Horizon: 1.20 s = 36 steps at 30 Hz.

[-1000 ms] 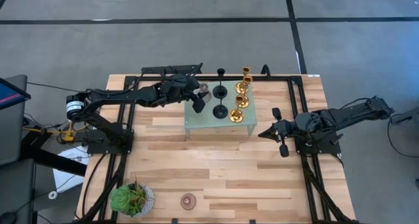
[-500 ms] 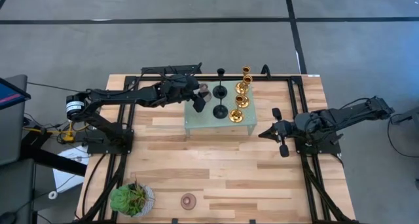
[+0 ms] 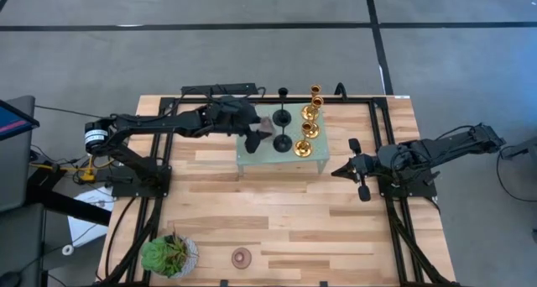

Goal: Pick & Place candle stick holders
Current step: Put the top pink glass candle holder on the shelf, then put the pink glass candle holder on the shelf aligned with the other pink glass candle holder

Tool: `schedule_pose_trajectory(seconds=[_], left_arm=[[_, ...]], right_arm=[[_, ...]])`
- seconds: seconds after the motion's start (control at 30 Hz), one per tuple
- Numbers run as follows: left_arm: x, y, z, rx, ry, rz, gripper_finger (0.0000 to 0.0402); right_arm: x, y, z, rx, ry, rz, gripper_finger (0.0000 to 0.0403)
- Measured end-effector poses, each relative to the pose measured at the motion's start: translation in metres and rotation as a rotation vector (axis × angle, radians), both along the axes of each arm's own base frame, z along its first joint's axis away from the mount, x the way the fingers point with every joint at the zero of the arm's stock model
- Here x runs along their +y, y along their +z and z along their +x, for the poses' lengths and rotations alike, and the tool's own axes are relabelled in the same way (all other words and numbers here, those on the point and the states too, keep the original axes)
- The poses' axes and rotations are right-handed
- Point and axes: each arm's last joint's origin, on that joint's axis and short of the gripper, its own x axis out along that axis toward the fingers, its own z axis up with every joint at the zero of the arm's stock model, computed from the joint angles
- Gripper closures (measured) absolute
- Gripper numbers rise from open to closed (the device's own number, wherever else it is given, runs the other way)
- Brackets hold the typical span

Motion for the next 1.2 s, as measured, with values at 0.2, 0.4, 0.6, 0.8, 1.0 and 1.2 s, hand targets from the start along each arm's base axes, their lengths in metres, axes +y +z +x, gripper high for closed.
schedule_pose_trajectory(seconds=[0.2,0.4,0.6,0.8,1.0,1.2], left_arm=[[-0.006,0.009,-0.012,0.018,-0.101,0.095,0.0140],[-0.009,0.027,-0.037,0.018,0.018,0.175,0.0155],[-0.016,0.044,-0.063,-0.020,0.029,0.184,0.0153],[-0.029,0.053,-0.082,-0.056,-0.018,0.097,0.0159],[-0.056,0.043,-0.081,0.004,-0.245,-0.065,0.0192],[-0.093,0.010,-0.075,0.109,-0.433,-0.062,0.0256]], right_arm=[[0.000,0.000,0.000,0.000,-0.001,0.002,0.0403],[0.000,0.002,0.001,-0.018,-0.002,0.007,0.0403],[0.000,0.003,0.001,-0.033,-0.002,0.011,0.0403],[0.000,0.004,0.002,-0.040,-0.003,0.013,0.0403],[0.002,0.002,0.006,-0.031,-0.010,0.037,0.0403],[0.007,0.002,0.018,-0.054,0.031,0.055,0.0403]])
